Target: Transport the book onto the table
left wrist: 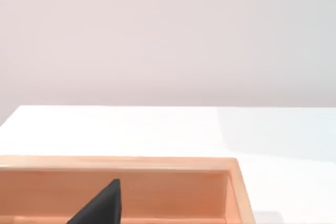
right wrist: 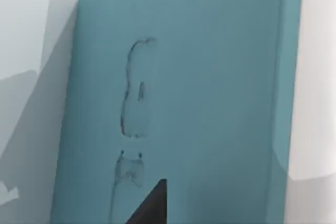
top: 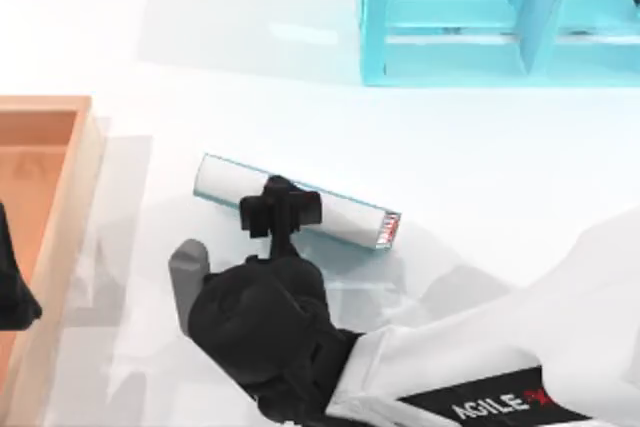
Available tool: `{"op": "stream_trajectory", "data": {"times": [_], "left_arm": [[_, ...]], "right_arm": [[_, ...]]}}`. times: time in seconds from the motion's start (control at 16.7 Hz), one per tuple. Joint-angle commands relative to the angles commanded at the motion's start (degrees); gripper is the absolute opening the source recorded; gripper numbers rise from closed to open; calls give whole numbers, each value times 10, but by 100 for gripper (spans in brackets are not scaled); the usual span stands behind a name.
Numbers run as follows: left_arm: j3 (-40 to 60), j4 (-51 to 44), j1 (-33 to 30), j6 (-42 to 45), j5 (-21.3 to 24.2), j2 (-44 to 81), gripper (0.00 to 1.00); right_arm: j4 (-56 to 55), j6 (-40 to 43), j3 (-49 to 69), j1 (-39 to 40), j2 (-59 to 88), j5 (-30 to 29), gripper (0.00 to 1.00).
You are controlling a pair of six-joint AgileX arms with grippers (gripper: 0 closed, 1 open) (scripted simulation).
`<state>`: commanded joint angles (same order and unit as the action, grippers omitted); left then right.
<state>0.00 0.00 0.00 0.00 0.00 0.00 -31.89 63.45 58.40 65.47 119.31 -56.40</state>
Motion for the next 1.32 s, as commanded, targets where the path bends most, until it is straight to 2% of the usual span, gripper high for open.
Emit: {"op": "stream_trajectory", "data": {"times": [0.06,0.12,0.78,0.96,1.32], "left_arm": [[0,0,0,0,0,0,100],[0,0,0,0,0,0,100],[0,0,0,0,0,0,100],[0,0,0,0,0,0,100],[0,0,0,0,0,0,100]], "right_arm": [[0,0,0,0,0,0,98],[0,0,0,0,0,0,100],[21,-21,1,12,-2,-12,100],[94,-86,5,51,-10,-45,100],[325,-280,12,168,-41,-123,100]]}}
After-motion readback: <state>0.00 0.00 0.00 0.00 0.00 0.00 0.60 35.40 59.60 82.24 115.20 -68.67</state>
